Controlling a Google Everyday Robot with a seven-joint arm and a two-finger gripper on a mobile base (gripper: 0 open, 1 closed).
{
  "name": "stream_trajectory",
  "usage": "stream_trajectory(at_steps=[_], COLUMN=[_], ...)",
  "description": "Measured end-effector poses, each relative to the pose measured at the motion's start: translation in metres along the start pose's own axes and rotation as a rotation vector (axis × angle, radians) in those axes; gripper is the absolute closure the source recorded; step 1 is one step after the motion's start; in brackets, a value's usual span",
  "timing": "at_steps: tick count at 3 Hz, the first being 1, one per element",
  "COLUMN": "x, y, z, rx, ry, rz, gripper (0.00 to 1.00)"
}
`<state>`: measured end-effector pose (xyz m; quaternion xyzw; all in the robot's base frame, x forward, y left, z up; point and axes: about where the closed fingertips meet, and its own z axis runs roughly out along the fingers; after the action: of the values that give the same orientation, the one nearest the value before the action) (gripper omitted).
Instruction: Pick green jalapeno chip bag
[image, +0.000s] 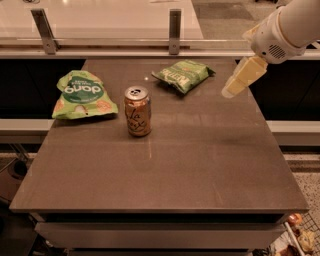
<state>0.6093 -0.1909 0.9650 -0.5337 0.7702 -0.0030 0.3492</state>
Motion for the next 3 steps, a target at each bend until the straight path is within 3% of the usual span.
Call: stream_trajectory(at_steps=[1, 3], x=[-0.011, -0.041], y=[-0.006, -0.030], z=[0.013, 0.088], rx=[-0.013, -0.079], ry=[-0.012, -0.060], rz=[-0.027, -0.044], gripper=[0.00, 0.00])
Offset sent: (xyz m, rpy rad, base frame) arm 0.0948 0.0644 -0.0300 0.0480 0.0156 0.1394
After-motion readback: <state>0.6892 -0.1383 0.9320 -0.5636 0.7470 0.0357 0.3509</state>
